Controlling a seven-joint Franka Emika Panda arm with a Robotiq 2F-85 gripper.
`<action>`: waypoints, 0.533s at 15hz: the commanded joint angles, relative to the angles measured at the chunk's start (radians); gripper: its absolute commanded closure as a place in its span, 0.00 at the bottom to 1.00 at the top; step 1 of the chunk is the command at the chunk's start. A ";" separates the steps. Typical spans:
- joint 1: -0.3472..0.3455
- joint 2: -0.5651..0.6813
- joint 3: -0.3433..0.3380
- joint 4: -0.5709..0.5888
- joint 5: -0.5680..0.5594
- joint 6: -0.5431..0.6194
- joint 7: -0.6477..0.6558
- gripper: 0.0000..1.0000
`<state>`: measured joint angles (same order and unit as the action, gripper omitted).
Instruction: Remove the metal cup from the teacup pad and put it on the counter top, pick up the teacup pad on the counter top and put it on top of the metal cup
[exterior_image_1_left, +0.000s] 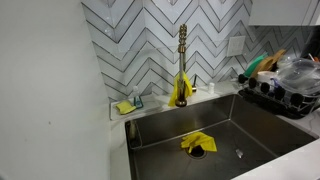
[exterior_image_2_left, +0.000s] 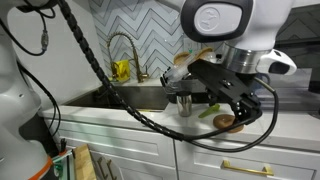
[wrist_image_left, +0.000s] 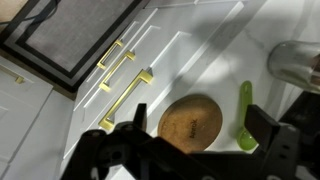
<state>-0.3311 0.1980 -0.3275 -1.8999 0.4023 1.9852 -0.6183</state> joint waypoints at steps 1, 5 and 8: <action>-0.063 0.128 0.051 0.113 0.125 -0.043 0.014 0.00; -0.110 0.223 0.097 0.185 0.190 -0.050 0.045 0.00; -0.138 0.276 0.124 0.229 0.222 -0.070 0.063 0.00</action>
<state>-0.4226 0.4119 -0.2386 -1.7395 0.5874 1.9657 -0.5848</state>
